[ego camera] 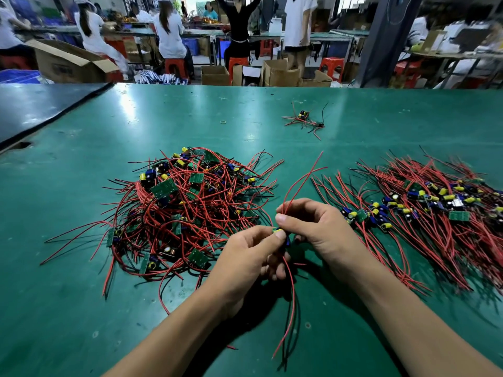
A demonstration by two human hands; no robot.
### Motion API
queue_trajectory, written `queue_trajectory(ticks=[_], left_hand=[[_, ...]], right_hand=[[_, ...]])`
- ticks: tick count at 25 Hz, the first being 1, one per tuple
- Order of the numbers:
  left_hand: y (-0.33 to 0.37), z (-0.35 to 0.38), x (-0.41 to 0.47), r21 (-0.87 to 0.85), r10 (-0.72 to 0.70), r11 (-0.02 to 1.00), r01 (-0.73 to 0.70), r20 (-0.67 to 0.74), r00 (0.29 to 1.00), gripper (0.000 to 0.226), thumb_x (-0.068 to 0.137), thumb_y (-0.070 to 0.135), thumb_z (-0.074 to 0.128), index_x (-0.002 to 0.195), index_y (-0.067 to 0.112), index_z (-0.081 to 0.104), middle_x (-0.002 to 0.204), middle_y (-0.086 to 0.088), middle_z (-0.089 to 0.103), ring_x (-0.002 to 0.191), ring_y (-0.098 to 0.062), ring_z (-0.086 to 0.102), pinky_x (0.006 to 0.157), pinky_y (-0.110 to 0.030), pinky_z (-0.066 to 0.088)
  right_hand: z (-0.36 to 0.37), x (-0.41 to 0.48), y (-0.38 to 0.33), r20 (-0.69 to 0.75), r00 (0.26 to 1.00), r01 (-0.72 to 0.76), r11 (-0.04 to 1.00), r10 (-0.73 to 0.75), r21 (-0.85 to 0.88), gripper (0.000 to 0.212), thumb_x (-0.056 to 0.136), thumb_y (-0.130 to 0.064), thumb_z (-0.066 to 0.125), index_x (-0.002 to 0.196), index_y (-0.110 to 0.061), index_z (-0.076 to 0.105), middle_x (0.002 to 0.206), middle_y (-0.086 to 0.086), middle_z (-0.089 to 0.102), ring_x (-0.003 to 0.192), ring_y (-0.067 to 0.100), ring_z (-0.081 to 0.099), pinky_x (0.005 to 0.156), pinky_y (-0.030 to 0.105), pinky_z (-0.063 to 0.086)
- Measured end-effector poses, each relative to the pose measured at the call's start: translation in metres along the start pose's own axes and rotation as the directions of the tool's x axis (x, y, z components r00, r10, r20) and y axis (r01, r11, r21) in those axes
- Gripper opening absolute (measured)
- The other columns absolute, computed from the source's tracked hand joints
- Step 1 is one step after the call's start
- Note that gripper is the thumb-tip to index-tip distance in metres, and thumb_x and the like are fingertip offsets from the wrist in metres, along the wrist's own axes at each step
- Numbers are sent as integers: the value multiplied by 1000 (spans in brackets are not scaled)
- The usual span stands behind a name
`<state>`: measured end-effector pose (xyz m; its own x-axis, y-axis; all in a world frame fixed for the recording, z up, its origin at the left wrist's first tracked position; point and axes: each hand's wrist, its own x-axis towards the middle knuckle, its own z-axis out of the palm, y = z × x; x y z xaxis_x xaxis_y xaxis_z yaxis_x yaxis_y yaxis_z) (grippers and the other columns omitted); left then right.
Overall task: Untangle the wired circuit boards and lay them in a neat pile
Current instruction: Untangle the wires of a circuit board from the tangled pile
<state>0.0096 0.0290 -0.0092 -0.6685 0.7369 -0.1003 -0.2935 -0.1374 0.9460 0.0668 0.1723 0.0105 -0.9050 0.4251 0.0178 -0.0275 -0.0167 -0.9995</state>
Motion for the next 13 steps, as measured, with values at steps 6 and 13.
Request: queue_trajectory(ticks=[6,13], left_hand=[[5,-2,1,-2,-63,998,63,47,997,21,89,14,64,109,9,68,69,-12,63,52,-20,51,45,-23,43],[7,6,-5,14,-21,1000,21,33,999,13,92,16,62,82,10,68,80,-20,69,63,-32,66,56,-32,58]], right_hand=[[-4,0,-1,-80,996,-28,998,32,55,26,71,-34,77,85,-13,71,66,0,66,59,12,56,58,20,47],[-2,-6,-2,24,1000,-11,1000,10,27,21,74,-35,77,73,-16,68,60,1,52,50,10,41,44,17,35]])
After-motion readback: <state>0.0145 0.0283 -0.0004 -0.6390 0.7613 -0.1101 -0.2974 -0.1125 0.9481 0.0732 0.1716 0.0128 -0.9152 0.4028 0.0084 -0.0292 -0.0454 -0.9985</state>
